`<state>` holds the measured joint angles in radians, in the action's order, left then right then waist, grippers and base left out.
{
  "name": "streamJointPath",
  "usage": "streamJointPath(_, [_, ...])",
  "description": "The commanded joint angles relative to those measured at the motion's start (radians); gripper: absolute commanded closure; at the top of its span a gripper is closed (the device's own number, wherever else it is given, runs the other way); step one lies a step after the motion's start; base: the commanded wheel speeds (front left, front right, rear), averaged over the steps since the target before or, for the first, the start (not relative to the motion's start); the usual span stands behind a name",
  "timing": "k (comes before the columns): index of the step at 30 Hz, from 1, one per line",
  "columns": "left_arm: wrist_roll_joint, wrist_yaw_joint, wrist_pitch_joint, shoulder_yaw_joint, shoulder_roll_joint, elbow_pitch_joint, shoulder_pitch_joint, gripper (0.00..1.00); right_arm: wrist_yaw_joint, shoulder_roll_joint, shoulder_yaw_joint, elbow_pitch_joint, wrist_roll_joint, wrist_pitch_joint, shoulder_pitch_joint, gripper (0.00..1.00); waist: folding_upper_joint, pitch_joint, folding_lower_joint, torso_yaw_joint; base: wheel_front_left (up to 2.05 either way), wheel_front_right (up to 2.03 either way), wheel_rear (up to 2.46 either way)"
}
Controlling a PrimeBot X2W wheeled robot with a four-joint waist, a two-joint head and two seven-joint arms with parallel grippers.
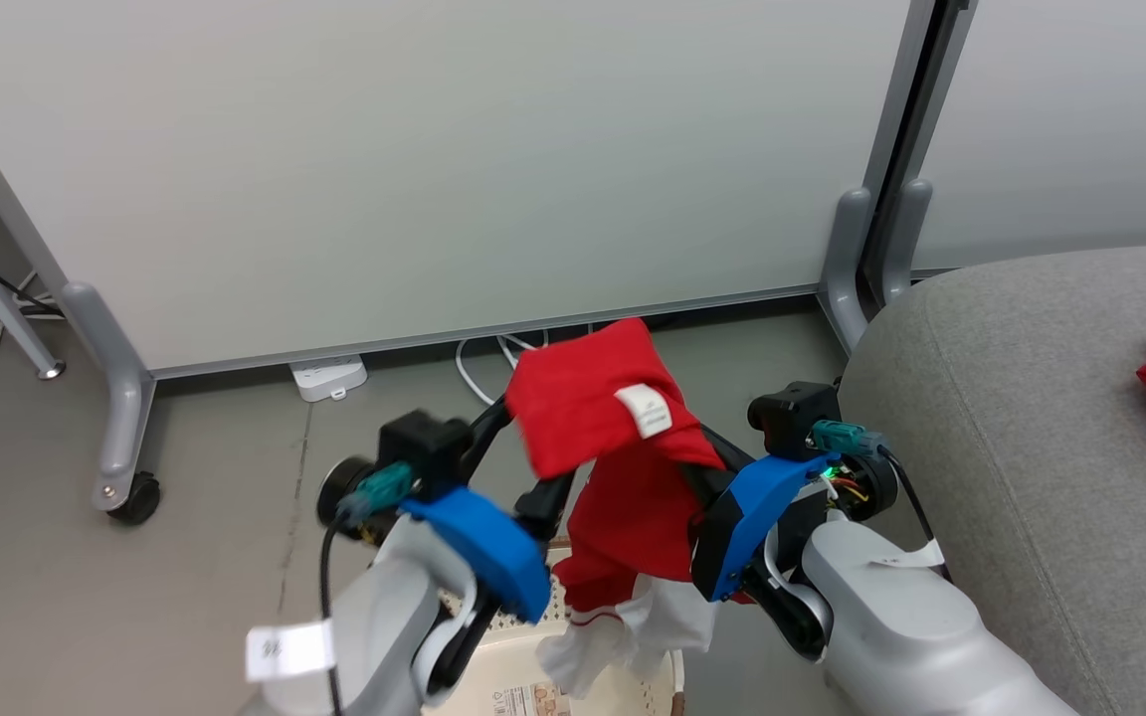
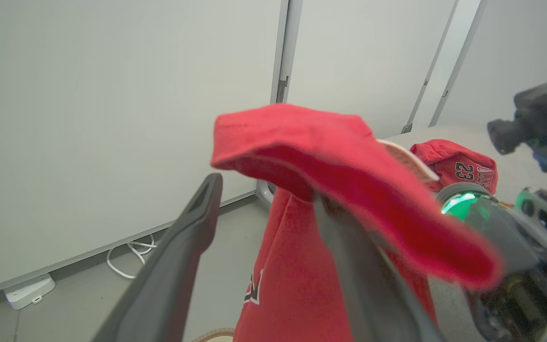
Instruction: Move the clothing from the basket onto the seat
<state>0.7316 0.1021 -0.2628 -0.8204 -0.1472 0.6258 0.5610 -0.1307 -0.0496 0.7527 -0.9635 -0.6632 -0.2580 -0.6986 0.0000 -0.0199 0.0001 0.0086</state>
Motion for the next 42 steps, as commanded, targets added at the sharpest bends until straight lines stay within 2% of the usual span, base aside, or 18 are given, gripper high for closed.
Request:
streamJointPath(1, [-0.026,-0.008,-0.003,0.036,-0.019,-0.035,-0.058,0.00,0.000,-0.001,-0.009,0.000,0.006,-0.007,-0.021,1.00,0.0000,0.005,-0.0001,0.006,0.00,0.00,0.00])
streamJointPath(2, [-0.026,-0.008,-0.003,0.036,-0.019,-0.035,-0.058,0.00,0.000,-0.001,-0.009,0.000,0.006,-0.007,-0.021,1.00,0.0000,0.005,-0.0001,0.006,0.00,0.00,0.00])
streamJointPath(11, [-0.191,-0.002,-0.003,0.242,-0.059,-0.230,-0.300,0.00,0.000,-0.001,-0.047,0.010,0.033,-0.009,-0.016,1.00,0.0000,0.015,-0.0001,0.022,0.00,0.00,0.00])
streamJointPath(17, [-0.279,0.015,-0.003,0.349,-0.047,-0.317,-0.416,0.00,0.000,-0.002,-0.072,0.027,0.053,-0.009,-0.002,1.00,0.0000,0.017,-0.0001,0.023,0.00,0.00,0.00])
streamJointPath(23, [-0.333,0.024,-0.003,0.436,-0.022,-0.349,-0.492,0.00,0.000,-0.002,-0.092,0.035,0.072,-0.008,0.007,1.00,0.0000,0.019,-0.0001,0.018,0.00,0.00,0.00])
streamJointPath(32, [-0.376,0.031,-0.003,0.472,0.004,-0.361,-0.516,0.00,0.000,-0.002,-0.109,0.040,0.088,-0.009,0.015,1.00,0.0000,0.021,-0.0001,0.012,0.00,0.00,0.00])
streamJointPath(42, [-0.376,0.029,-0.003,0.472,-0.001,-0.361,-0.511,0.00,0.000,-0.002,-0.120,0.047,0.096,-0.009,0.014,1.00,0.0000,0.029,-0.0001,-0.018,0.00,0.00,0.00])
